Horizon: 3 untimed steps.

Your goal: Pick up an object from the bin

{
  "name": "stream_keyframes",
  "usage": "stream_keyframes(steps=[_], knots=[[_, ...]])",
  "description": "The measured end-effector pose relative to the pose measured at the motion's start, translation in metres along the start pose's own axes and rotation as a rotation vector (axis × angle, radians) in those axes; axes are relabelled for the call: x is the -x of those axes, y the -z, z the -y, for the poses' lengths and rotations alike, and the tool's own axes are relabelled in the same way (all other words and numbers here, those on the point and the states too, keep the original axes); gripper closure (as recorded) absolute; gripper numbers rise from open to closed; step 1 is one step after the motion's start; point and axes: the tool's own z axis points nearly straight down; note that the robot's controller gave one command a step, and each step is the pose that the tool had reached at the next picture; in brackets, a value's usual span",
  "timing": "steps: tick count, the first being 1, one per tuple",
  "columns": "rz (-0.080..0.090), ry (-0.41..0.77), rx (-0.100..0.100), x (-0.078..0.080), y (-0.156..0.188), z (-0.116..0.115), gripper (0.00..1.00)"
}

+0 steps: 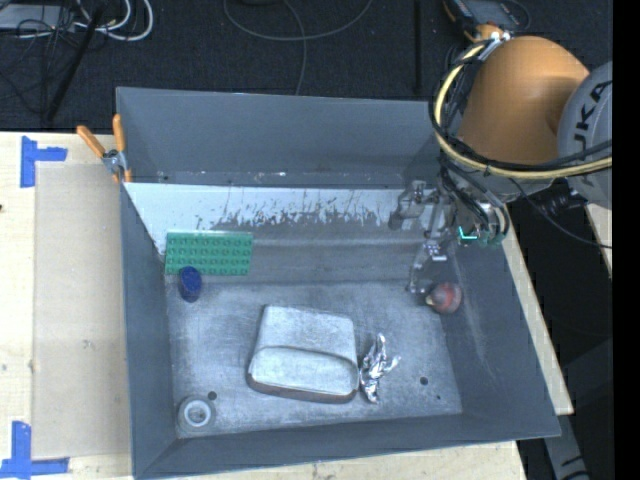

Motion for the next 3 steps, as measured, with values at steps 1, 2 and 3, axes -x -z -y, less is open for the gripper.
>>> stream_keyframes(steps=[1, 2, 3], knots=[[-0.006, -0.004, 0.001, -0.070, -0.087, 0.004, 0.00], [0.010, 0.128, 0.000, -0.111, -0.163, 0.030, 0.00], [0.011, 0.176, -0.002, -0.101, -0.160, -0.014, 0.00]])
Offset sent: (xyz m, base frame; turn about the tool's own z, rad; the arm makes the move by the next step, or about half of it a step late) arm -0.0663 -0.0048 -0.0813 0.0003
